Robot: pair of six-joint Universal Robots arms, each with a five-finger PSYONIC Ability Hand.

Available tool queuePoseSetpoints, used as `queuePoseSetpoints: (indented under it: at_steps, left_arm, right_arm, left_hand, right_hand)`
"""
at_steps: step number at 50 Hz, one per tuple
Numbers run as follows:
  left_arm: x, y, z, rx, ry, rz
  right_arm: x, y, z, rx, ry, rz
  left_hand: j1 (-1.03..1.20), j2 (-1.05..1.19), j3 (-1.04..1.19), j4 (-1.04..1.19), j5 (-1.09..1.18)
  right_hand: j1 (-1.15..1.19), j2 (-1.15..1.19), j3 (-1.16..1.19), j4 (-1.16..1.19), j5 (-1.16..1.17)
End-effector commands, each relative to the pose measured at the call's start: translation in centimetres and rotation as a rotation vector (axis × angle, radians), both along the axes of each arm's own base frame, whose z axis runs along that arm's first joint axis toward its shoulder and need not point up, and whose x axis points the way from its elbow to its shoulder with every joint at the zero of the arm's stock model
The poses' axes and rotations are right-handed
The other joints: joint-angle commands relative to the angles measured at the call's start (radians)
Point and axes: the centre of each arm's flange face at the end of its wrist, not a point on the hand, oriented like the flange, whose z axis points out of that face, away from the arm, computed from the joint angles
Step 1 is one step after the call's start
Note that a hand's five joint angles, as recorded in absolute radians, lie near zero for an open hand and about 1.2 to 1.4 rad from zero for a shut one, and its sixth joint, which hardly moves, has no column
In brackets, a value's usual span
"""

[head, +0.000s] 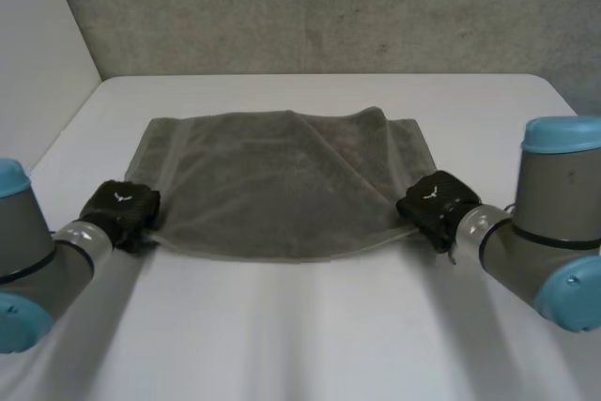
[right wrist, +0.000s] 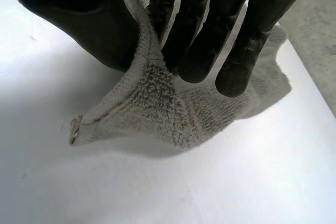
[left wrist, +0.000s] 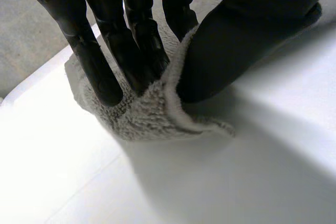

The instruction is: Fold the laundry

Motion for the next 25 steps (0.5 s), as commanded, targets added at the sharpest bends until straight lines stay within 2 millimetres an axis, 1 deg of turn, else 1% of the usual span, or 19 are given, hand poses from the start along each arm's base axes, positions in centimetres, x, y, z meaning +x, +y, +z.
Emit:
queuePoseSetpoints:
  at_steps: [1,4,5,6,7,8,9,10,11,13,16,18,19,20,21,22,23,24,25]
  left_arm:
    - [1.1,3.0,2.7,0.031,-0.050,0.004]
    - [1.6,4.6,4.2,0.045,-0.067,0.010]
    - [2.0,5.4,4.9,0.053,-0.075,0.018]
    - [2.0,5.4,4.9,0.053,-0.075,0.019]
    - [2.4,6.2,5.7,0.058,-0.081,0.027]
    - [2.9,7.1,6.7,0.059,-0.093,0.035]
    - [2.9,7.1,6.7,0.059,-0.093,0.036]
    - [3.3,7.8,7.4,0.061,-0.107,0.043]
    - [3.3,7.8,7.4,0.061,-0.107,0.043]
    - [3.8,9.0,8.4,0.055,-0.137,0.043]
    - [3.7,9.4,8.8,0.038,-0.149,0.014]
    - [3.6,9.3,8.7,0.030,-0.146,-0.004]
    - [3.6,9.3,8.7,0.030,-0.146,-0.004]
    - [3.5,9.1,8.9,0.010,-0.140,-0.016]
    - [3.5,8.6,8.9,-0.012,-0.132,-0.024]
    - [3.4,7.8,8.5,-0.025,-0.127,-0.030]
    - [3.4,7.8,8.5,-0.025,-0.127,-0.030]
    - [3.1,6.7,7.8,-0.033,-0.123,-0.046]
    - [2.6,5.3,7.1,-0.057,-0.121,-0.060]
  right_arm:
    - [-2.6,1.5,4.2,-0.005,0.007,-0.040]
    - [-3.9,3.1,5.4,0.035,0.069,-0.030]
    - [-4.5,3.9,5.6,0.068,0.118,-0.016]
    - [-4.5,3.9,5.6,0.068,0.119,-0.016]
    - [-5.1,4.7,5.5,0.109,0.174,0.005]
    - [-5.1,4.7,5.5,0.109,0.175,0.005]
    - [-5.7,5.7,5.6,0.145,0.229,0.033]
    - [-6.3,6.6,6.0,0.167,0.279,0.062]
    - [-6.3,6.7,6.0,0.168,0.279,0.062]
    - [-7.2,7.5,7.3,0.155,0.339,0.092]
    - [-7.4,7.1,7.8,0.122,0.334,0.090]
    - [-7.3,5.7,8.7,0.047,0.284,0.088]
    - [-7.3,5.7,8.7,0.046,0.284,0.088]
    - [-7.1,4.9,9.0,0.022,0.259,0.087]
    - [-7.0,4.0,8.5,0.026,0.237,0.081]
    - [-7.0,4.0,8.5,0.026,0.237,0.080]
    - [-6.9,2.9,7.5,0.047,0.225,0.074]
    - [-6.6,1.9,6.9,0.052,0.223,0.069]
    - [-6.6,1.9,6.8,0.052,0.223,0.069]
  left_hand:
    - [0.199,0.178,0.179,0.178,0.191]
    - [0.199,0.178,0.179,0.178,0.191]
    - [0.199,0.178,0.179,0.178,0.191]
    - [0.199,0.178,0.179,0.178,0.191]
    - [0.199,0.178,0.179,0.178,0.191]
    - [0.199,0.178,0.179,0.178,0.191]
    - [0.199,0.178,0.179,0.178,0.191]
    - [0.199,0.178,0.179,0.178,0.191]
    - [0.199,0.178,0.179,0.178,0.191]
    - [0.199,0.178,0.179,0.178,0.191]
    - [0.199,0.178,0.179,0.178,0.191]
    - [0.199,0.178,0.179,0.178,0.191]
    - [0.199,0.178,0.179,0.178,0.191]
    - [0.199,0.178,0.179,0.178,0.191]
    - [0.199,0.178,0.179,0.178,0.191]
    - [0.199,0.178,0.179,0.178,0.191]
    - [0.199,0.178,0.179,0.178,0.191]
    - [0.199,0.178,0.179,0.178,0.191]
    - [0.199,0.178,0.179,0.178,0.191]
  right_hand:
    - [0.058,0.057,0.050,0.059,0.038]
    - [0.058,0.057,0.050,0.059,0.038]
    - [0.058,0.057,0.050,0.059,0.038]
    - [0.058,0.057,0.050,0.059,0.038]
    - [0.058,0.057,0.050,0.059,0.038]
    - [0.058,0.057,0.050,0.059,0.038]
    - [0.058,0.057,0.050,0.059,0.038]
    - [0.058,0.057,0.050,0.059,0.038]
    - [0.058,0.057,0.050,0.059,0.038]
    - [0.058,0.057,0.050,0.059,0.038]
    - [0.058,0.057,0.050,0.059,0.038]
    - [0.058,0.057,0.050,0.059,0.038]
    - [0.058,0.057,0.050,0.059,0.038]
    - [0.058,0.057,0.050,0.059,0.038]
    - [0.058,0.057,0.050,0.059,0.038]
    - [0.058,0.057,0.050,0.059,0.038]
    - [0.058,0.057,0.050,0.059,0.038]
    - [0.058,0.057,0.050,0.059,0.038]
    - [0.058,0.057,0.050,0.059,0.038]
